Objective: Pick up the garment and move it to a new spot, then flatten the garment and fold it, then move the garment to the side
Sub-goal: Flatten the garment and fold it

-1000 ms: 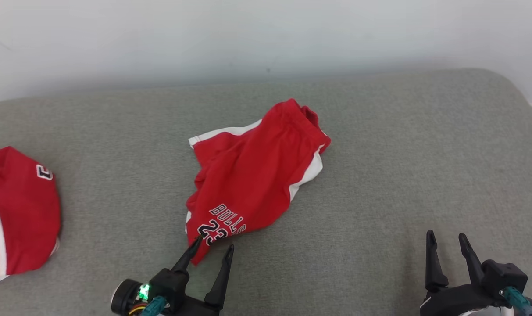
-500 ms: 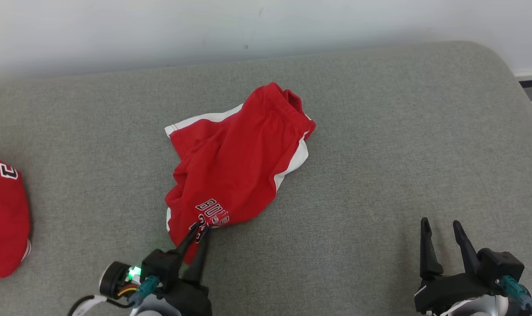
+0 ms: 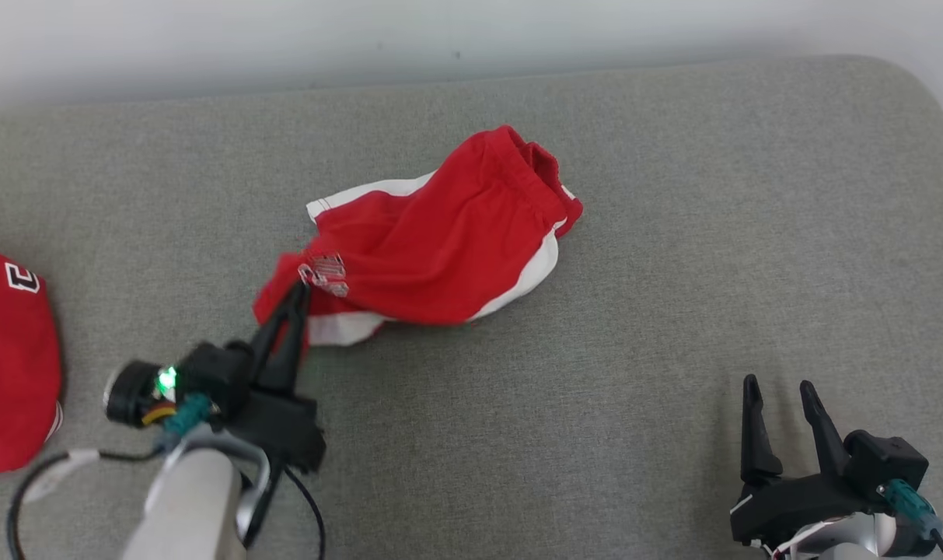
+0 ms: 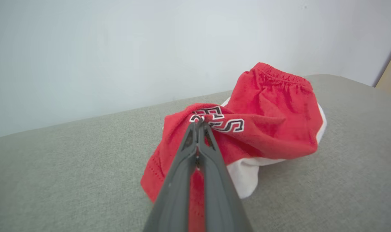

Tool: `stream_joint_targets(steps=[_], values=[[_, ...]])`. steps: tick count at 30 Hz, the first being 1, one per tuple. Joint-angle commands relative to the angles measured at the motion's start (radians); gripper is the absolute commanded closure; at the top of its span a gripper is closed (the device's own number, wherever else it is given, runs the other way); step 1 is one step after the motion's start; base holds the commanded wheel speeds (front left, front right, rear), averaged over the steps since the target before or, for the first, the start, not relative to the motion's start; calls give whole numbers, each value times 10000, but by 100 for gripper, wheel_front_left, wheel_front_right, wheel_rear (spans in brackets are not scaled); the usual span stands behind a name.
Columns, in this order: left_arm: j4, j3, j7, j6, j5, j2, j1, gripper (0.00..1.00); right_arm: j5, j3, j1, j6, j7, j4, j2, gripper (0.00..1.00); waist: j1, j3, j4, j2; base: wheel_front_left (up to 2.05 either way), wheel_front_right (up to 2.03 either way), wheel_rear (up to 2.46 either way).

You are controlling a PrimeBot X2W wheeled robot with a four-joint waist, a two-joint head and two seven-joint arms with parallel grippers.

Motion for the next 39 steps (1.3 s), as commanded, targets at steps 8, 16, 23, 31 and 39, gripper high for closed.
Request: stream_joint_targets(steps=[8,16,23,31,39], values=[[1981,139,-11,-181,337,668,-1772,100,142,280,-418,0,-4,39,58,0,-1,540,-317,-1,0,0,0],[3892,495,-13,122,235,1267,-2773,0,236,220,-530,0,-4,-17,60,0,-1,988,-824,-1,0,0,0],[3130,878,-11,579,-67,1084,-2245,0,204,94,-420,0,-6,22,71,0,-1,886,-624,-1,0,0,0],[1494,1253,-10,742,-276,689,-964,0,173,167,-325,0,-4,112,61,0,-1,307,-80,-1,0,0,0],[225,1395,-11,618,-348,57,716,0,184,260,-36,0,-4,225,60,0,-1,-431,398,-1,0,0,0]])
